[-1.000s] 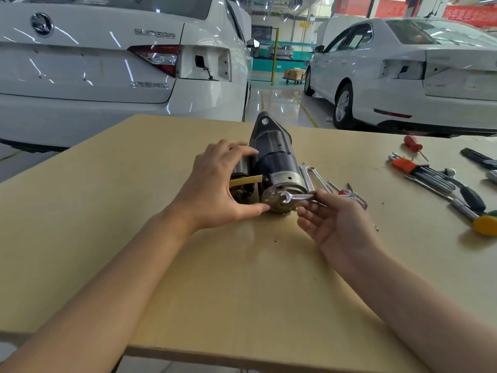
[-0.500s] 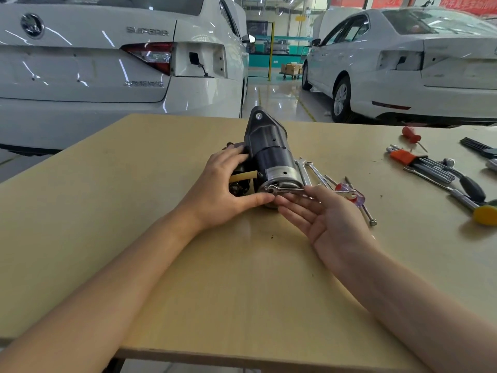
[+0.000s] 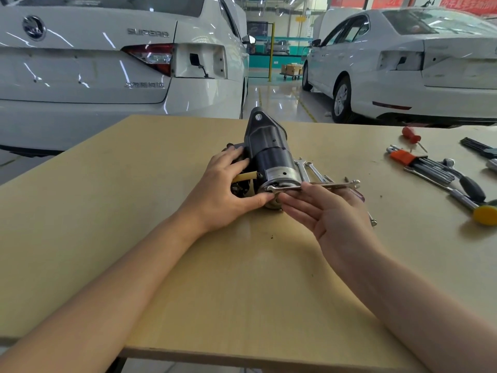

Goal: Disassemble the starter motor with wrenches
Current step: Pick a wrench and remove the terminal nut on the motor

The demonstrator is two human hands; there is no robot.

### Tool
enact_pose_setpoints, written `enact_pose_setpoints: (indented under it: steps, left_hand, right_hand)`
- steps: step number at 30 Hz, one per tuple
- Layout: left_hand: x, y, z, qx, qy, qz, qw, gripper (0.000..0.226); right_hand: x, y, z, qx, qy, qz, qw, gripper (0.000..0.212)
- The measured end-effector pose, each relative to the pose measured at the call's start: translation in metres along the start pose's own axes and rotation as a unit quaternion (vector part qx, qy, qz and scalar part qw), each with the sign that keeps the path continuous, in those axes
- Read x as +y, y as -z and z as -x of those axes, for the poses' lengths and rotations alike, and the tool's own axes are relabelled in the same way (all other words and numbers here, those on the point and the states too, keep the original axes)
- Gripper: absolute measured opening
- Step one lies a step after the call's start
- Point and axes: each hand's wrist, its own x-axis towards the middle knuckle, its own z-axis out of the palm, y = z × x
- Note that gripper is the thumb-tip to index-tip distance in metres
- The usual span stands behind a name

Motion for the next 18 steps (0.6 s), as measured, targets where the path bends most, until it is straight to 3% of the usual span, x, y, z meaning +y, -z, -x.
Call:
enact_pose_setpoints:
  steps: [5,9,13,18]
  left_hand:
    - [-0.001,0.0,-0.001,-0.001,-0.002,0.001,1.0,0.08]
    - [-0.002,0.003,-0.002,-0.009,0.002,0.006,1.0,0.082]
    - [-0.004,0.003,-0.003,-0.003,-0.004,0.015,1.0,0.082]
    - [-0.011,0.008,-0.001,-0.031,-0.008,0.014,0.999,0.073]
  right_hand:
    - [-0.003,-0.001,-0.003,-0.031,0.029,0.046,0.998,0.009]
    - [-0.015,-0.008,-0.011,-0.097,0.147,0.224,0.959,0.012]
    - [-0.031,-0.019,-0.016,-0.179,0.278,0.441,0.835,0.02]
    - [-0.034,-0.053,-0.011,-0.289,0.353,0.645,0.613,0.007]
